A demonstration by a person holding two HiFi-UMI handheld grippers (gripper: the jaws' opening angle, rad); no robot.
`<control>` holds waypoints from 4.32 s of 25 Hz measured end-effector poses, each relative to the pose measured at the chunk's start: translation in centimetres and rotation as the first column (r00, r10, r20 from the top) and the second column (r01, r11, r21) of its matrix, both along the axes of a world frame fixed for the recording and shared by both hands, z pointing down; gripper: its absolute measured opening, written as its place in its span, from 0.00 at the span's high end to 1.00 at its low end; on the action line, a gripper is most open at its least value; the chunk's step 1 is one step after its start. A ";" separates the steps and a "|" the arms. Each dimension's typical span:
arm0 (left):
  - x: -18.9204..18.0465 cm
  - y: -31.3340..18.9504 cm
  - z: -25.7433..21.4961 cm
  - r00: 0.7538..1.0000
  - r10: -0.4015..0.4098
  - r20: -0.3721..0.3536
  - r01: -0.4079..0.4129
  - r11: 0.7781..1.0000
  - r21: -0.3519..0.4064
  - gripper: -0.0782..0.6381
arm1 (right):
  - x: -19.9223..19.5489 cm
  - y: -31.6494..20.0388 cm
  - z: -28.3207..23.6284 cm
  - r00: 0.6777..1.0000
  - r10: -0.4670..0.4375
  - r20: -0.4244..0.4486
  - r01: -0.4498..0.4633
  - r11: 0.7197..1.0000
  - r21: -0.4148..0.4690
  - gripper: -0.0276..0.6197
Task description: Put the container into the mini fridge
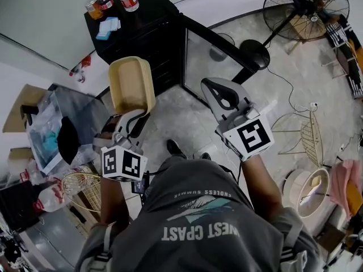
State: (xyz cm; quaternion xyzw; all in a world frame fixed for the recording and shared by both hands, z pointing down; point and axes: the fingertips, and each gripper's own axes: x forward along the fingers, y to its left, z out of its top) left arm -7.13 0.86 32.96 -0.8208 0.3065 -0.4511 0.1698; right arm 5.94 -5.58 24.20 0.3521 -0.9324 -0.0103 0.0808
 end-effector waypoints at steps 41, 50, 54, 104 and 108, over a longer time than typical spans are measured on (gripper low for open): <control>-5.8 -12.8 10.0 0.996 -0.085 -0.018 0.081 0.985 -0.153 0.83 | -10.0 -11.6 7.9 0.988 -0.136 -0.073 0.126 0.984 -0.125 0.91; -5.3 -15.1 13.6 0.993 -0.113 -0.028 0.105 0.973 -0.204 0.83 | -11.0 -13.9 9.4 0.987 -0.156 -0.046 0.147 0.977 -0.155 0.91; -4.7 -15.8 15.3 0.993 -0.116 -0.032 0.106 0.968 -0.226 0.83 | -11.1 -14.4 10.4 0.985 -0.166 -0.050 0.156 0.973 -0.170 0.91; -8.2 -30.4 37.0 0.959 -0.271 0.082 0.282 0.895 -0.345 0.83 | -9.1 -17.5 21.8 0.977 -0.197 -0.084 0.157 0.926 -0.344 0.91; -8.8 -31.6 38.1 0.954 -0.284 0.095 0.299 0.890 -0.343 0.83 | -8.9 -17.5 22.4 0.976 -0.198 -0.087 0.154 0.920 -0.359 0.91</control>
